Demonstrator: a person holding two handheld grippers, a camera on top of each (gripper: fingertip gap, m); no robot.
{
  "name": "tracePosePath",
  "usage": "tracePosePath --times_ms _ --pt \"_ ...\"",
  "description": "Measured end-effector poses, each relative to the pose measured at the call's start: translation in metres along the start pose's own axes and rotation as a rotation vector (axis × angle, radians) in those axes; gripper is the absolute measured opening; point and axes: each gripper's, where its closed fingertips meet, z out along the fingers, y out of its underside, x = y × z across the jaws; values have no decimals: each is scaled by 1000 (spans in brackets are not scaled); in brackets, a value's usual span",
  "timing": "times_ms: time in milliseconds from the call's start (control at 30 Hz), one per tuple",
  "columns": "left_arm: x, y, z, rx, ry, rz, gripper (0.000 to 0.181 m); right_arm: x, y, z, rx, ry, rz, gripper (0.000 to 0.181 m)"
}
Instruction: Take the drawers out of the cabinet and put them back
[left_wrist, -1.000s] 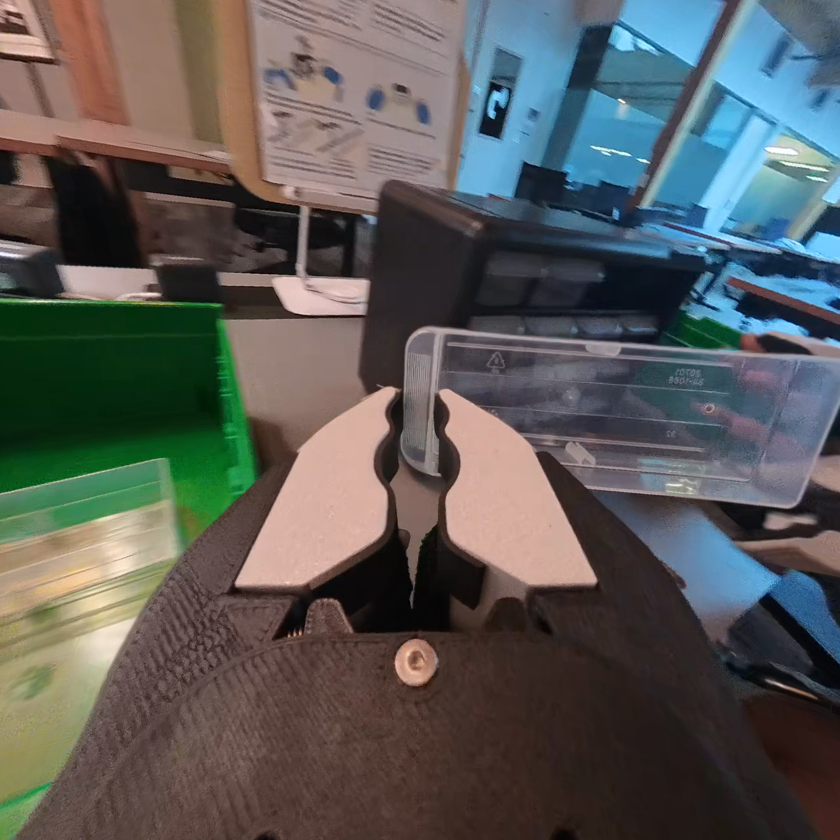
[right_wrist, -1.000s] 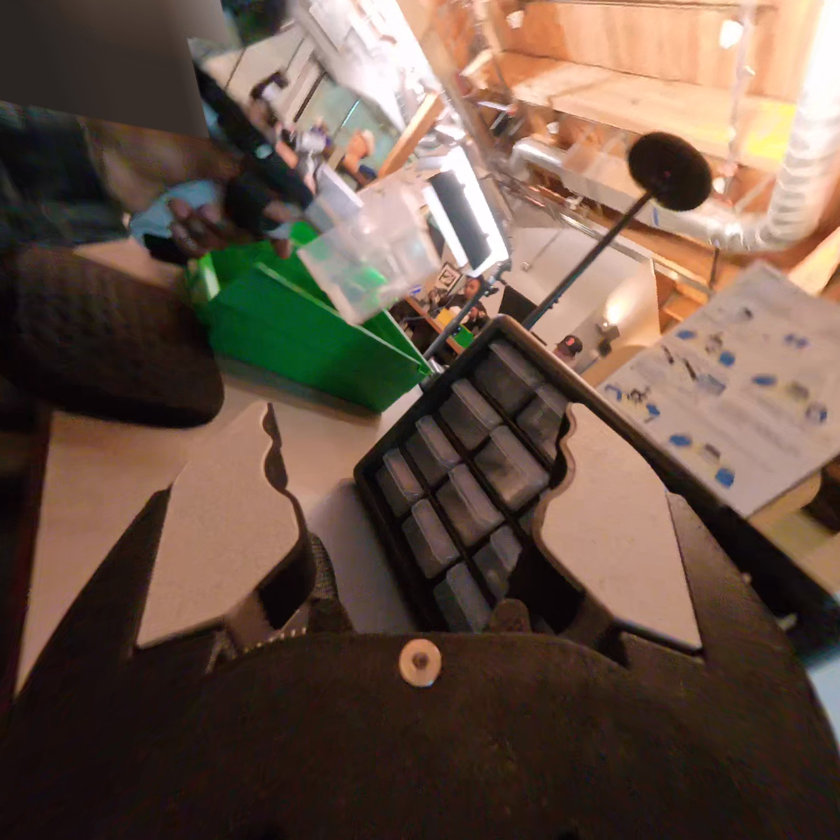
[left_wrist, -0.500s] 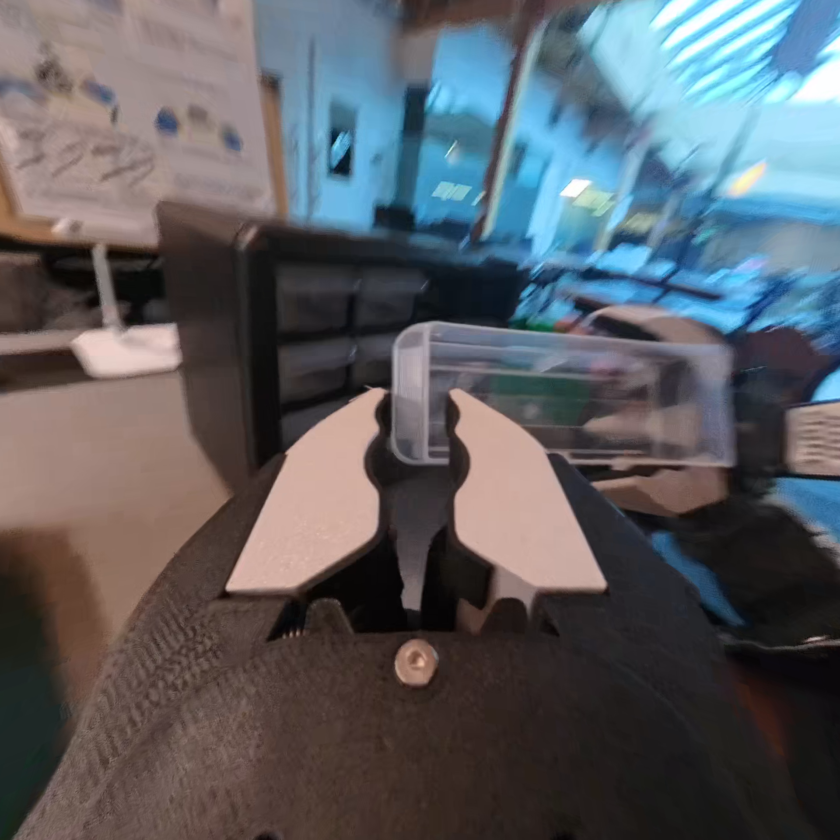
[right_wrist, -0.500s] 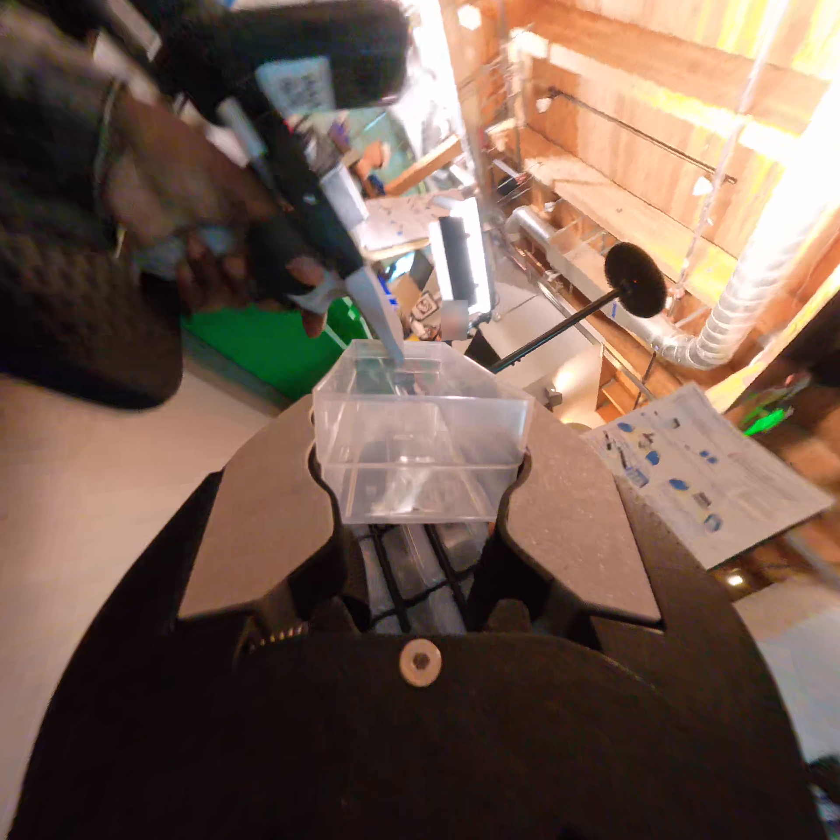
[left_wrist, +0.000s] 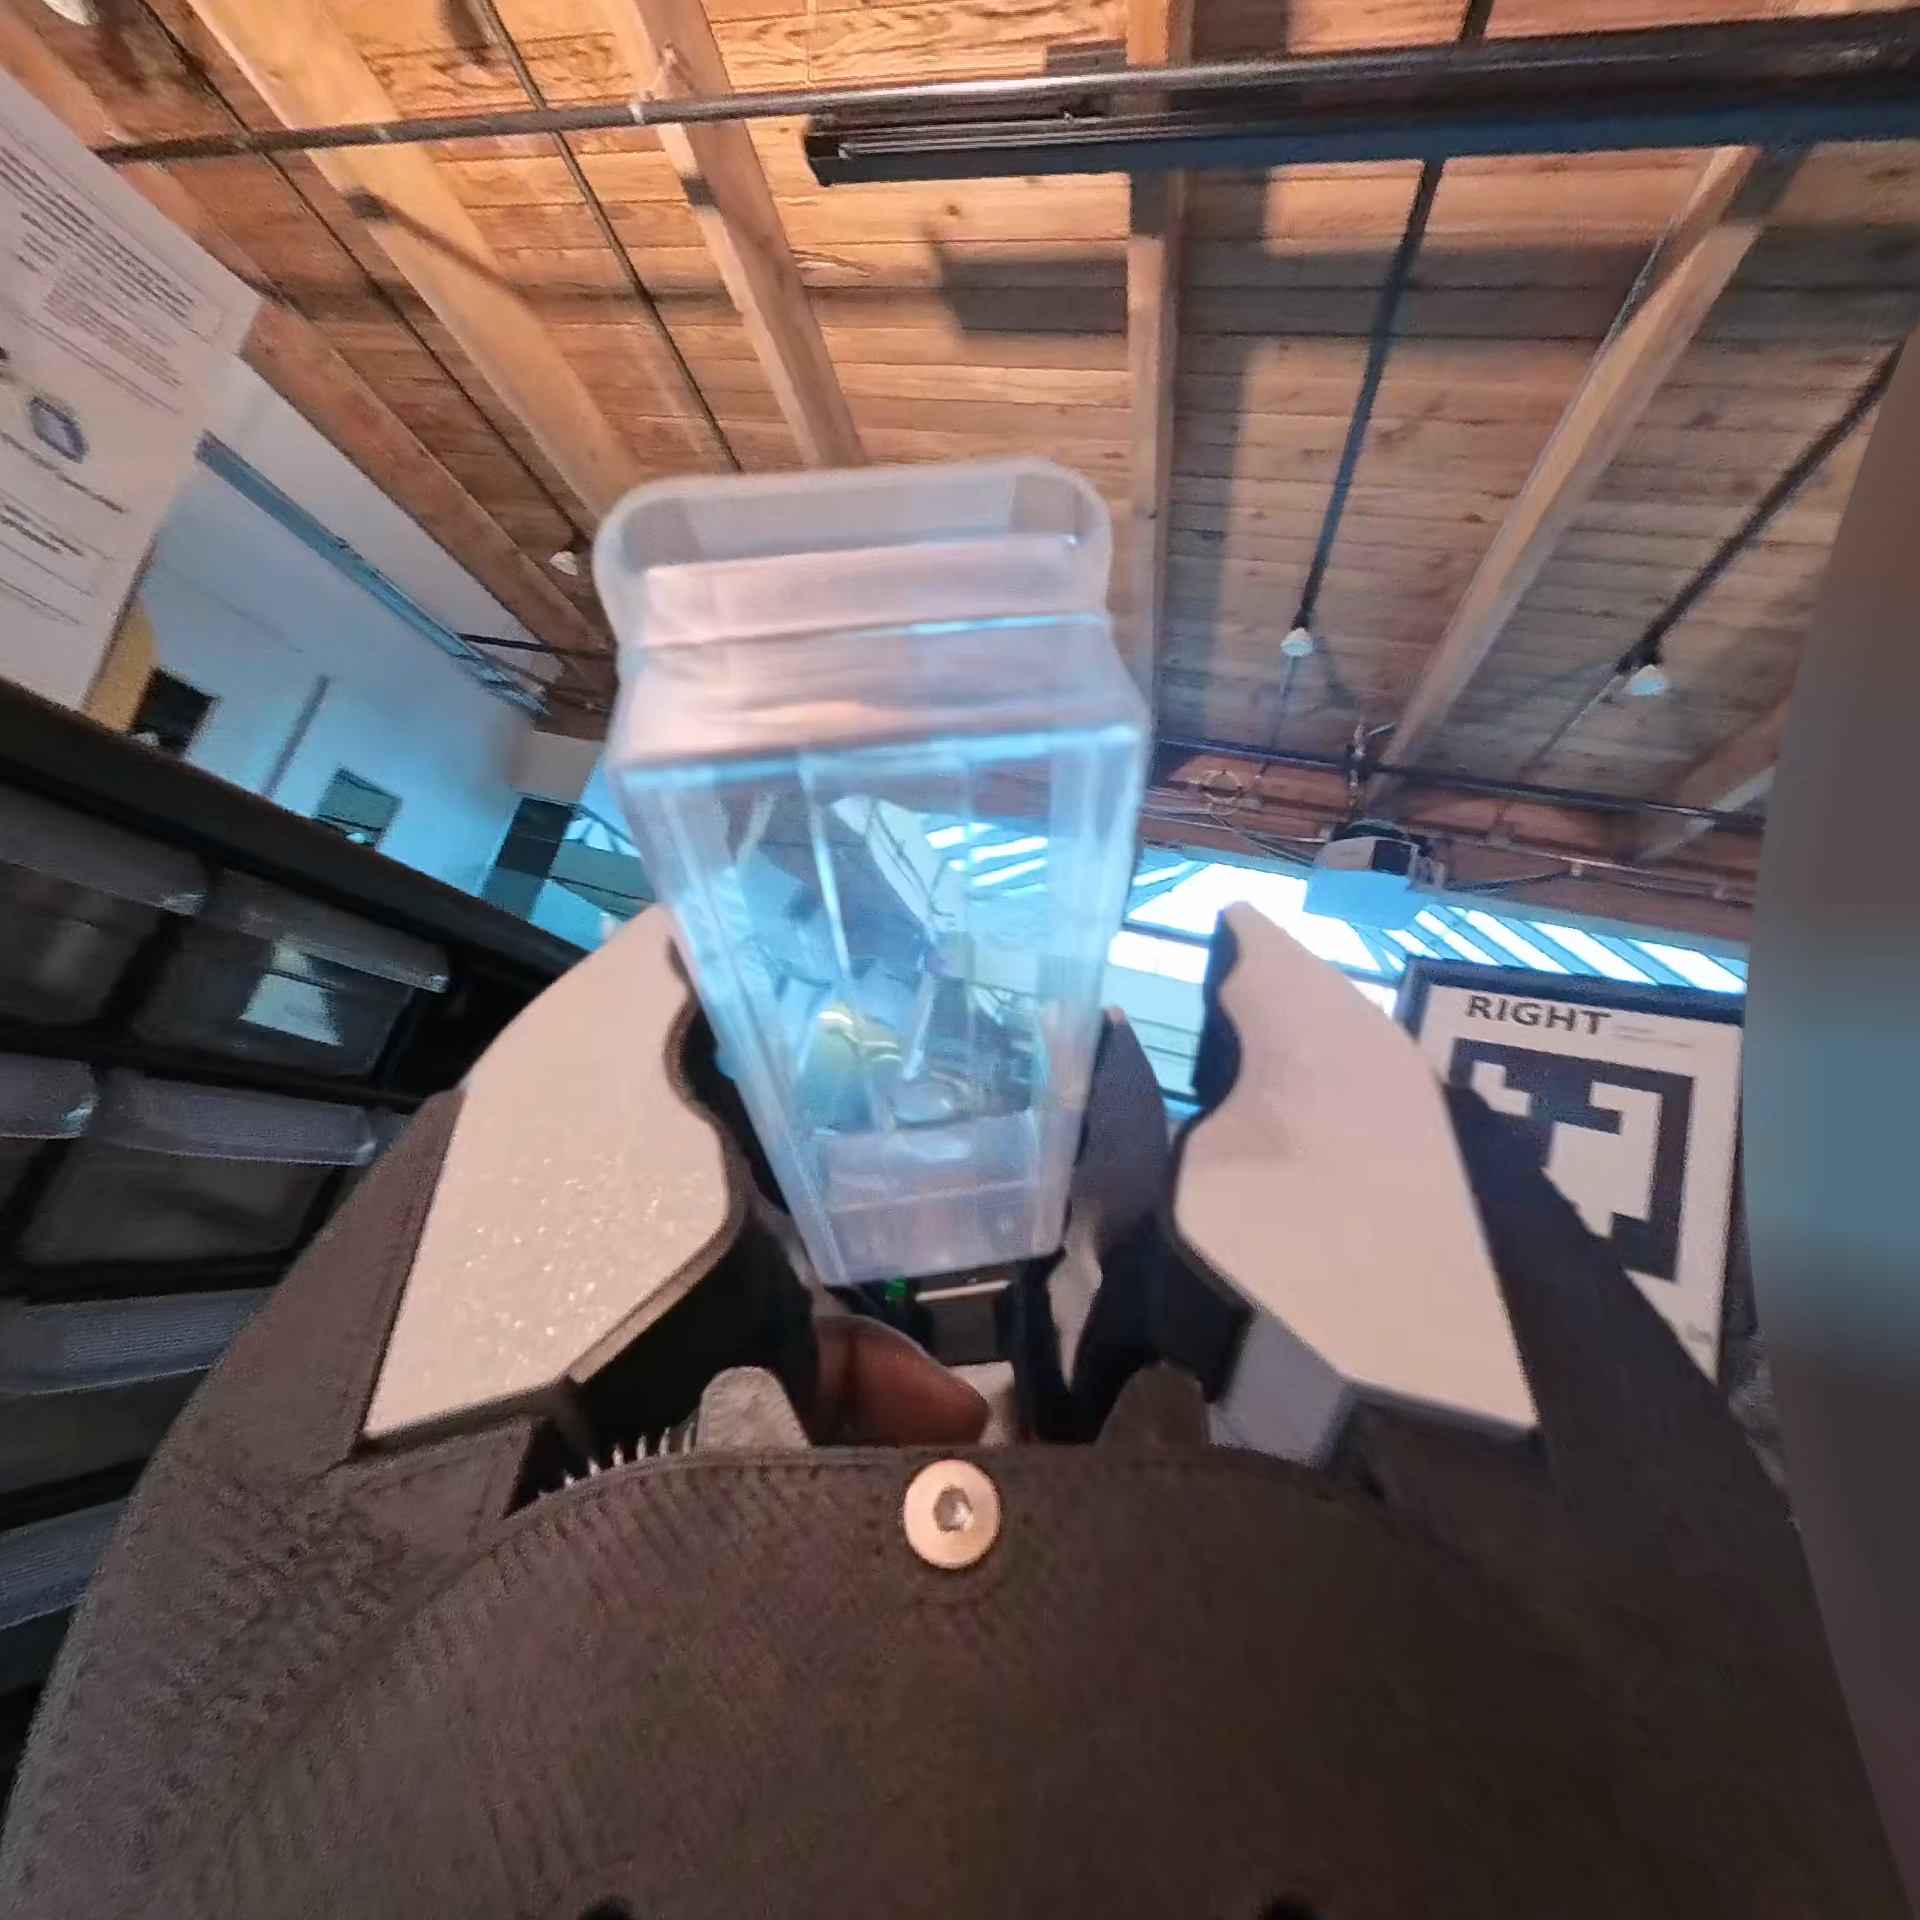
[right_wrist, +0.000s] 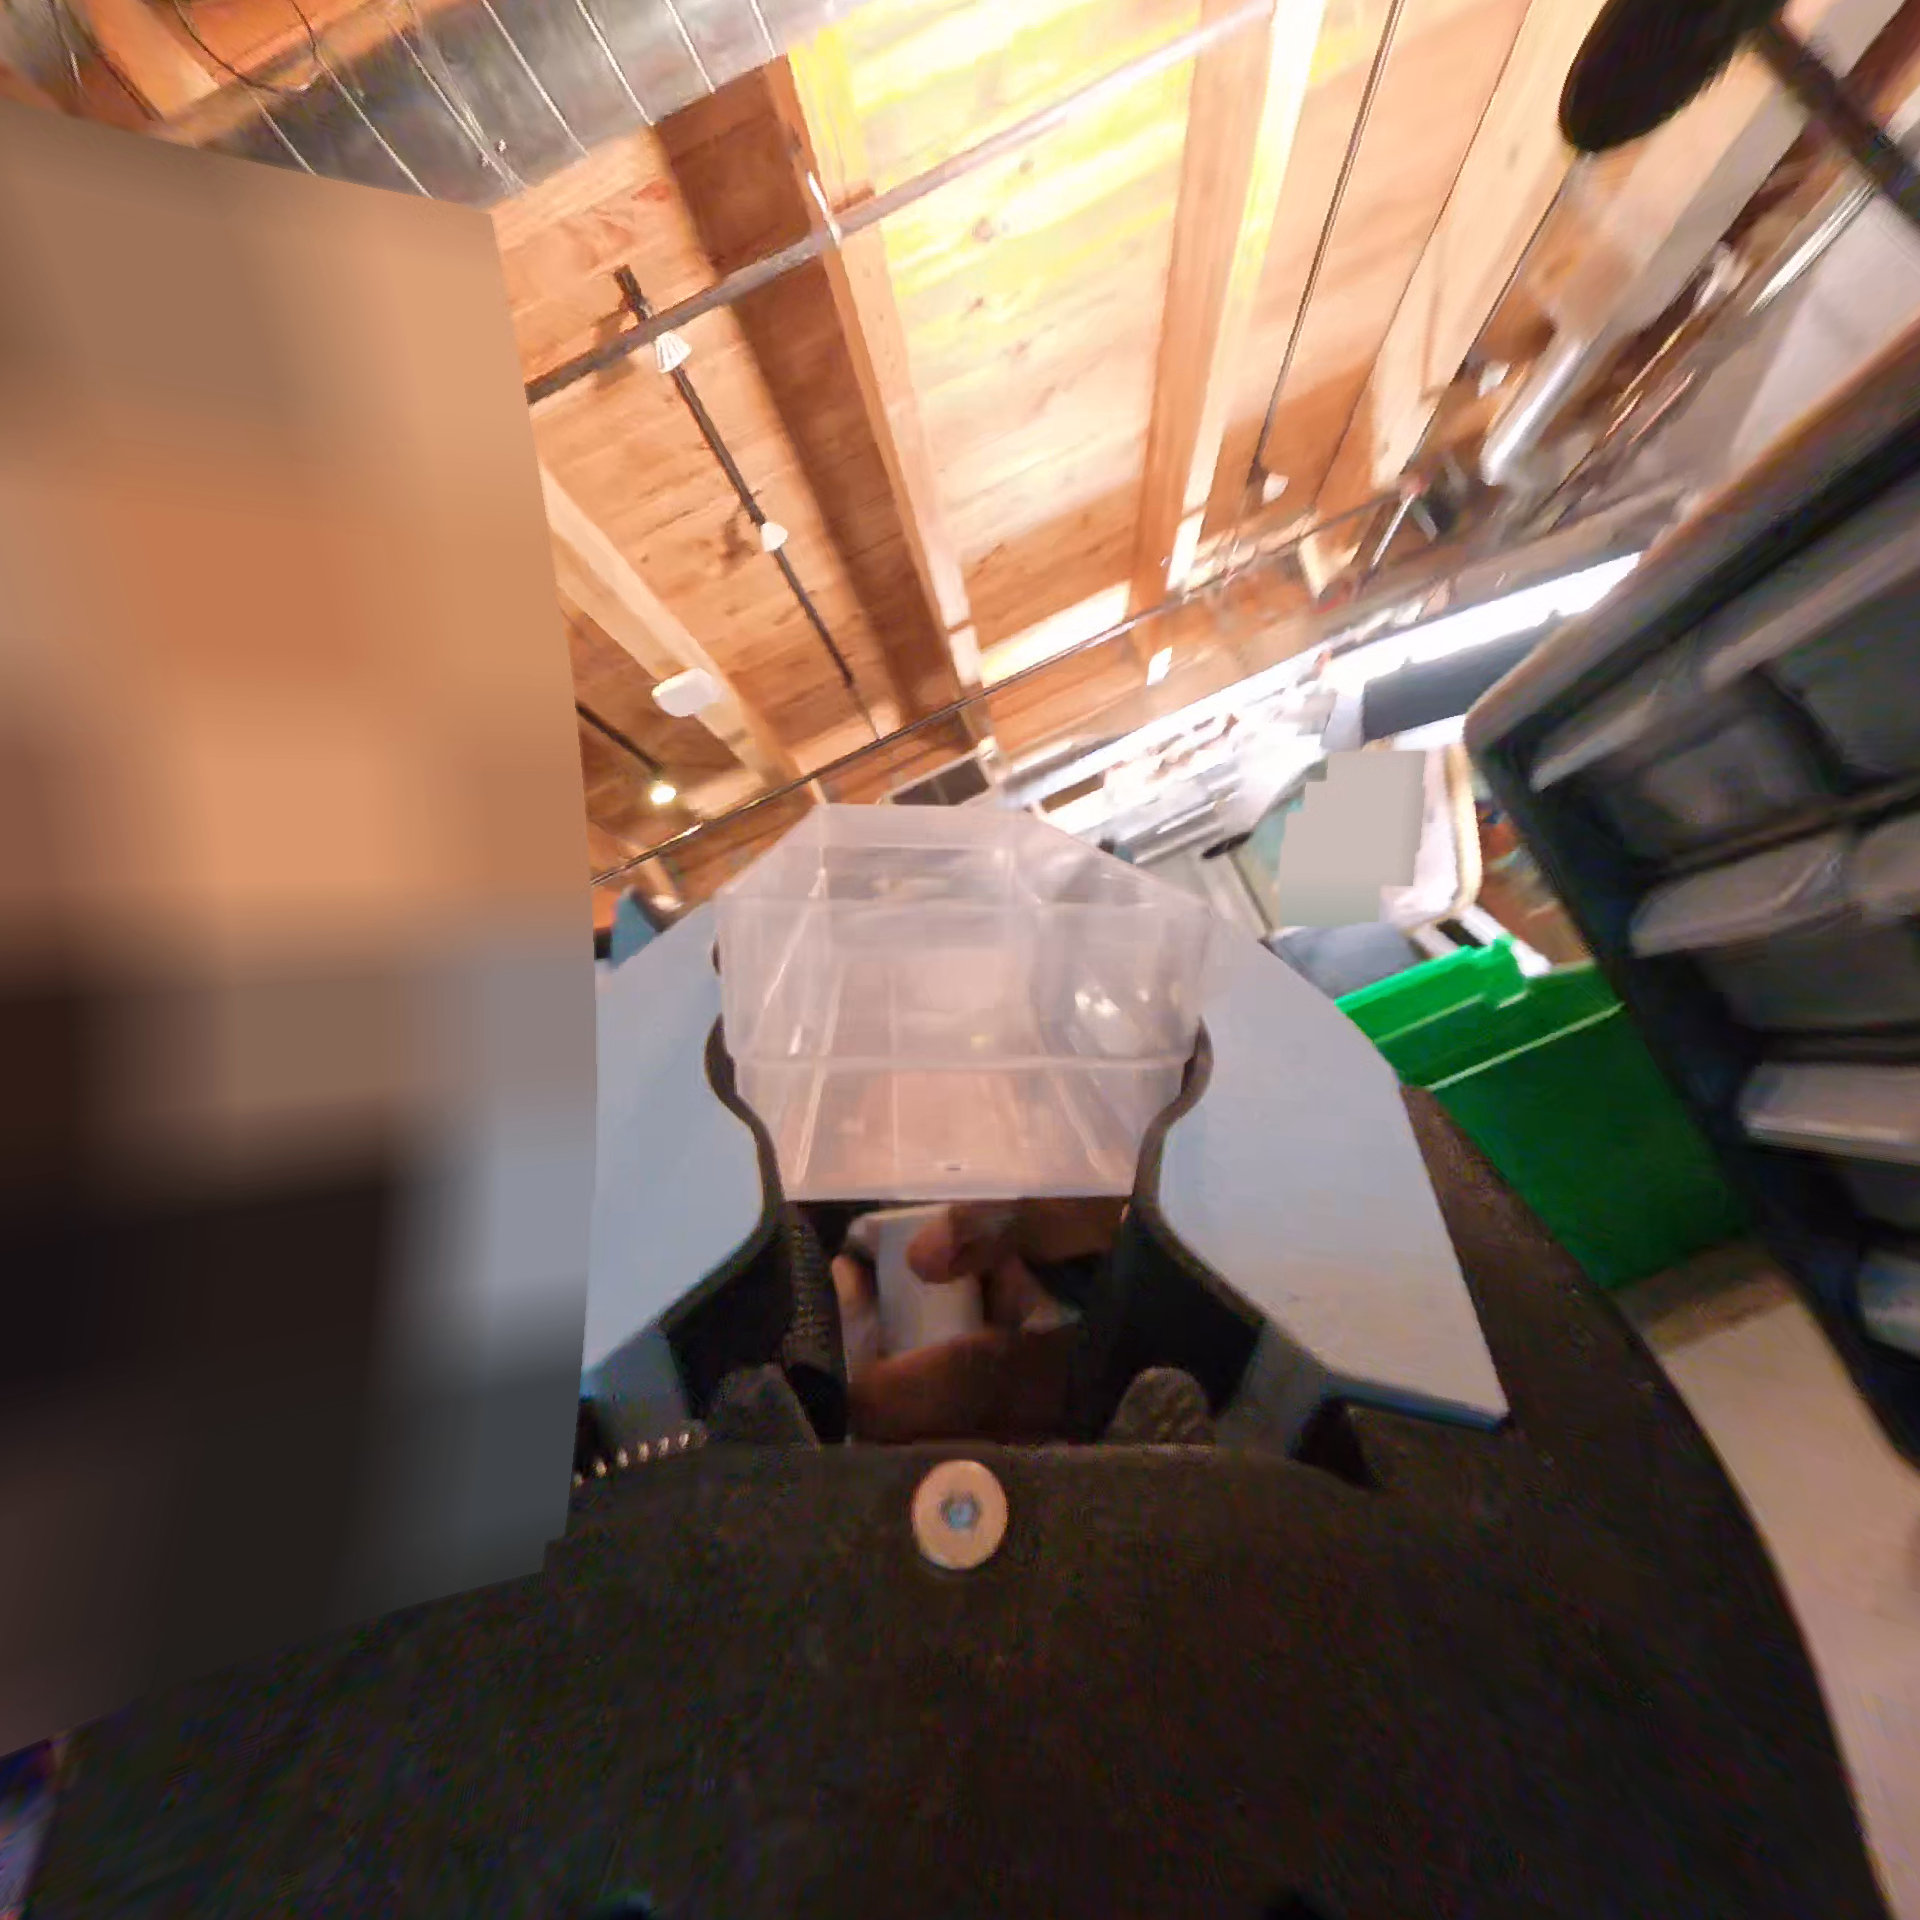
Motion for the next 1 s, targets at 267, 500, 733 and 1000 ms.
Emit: tracePosePath --times_ms 267,500,733,1000 --pt "-17 -21 -14 8 -130 171 69 18 30 -4 -177 107 -8 83" --pt "-57 -66 -41 -232 -561 777 67 24 2 -22 -277 348 -489 84" --pt "-73 -97 -65 -545 -857 1531 68 -4 -2 25 -535 324 -857 66" --pt "-85 -73 -65 -649 -801 1820 68 10 42 69 -796 198 -1104 66"
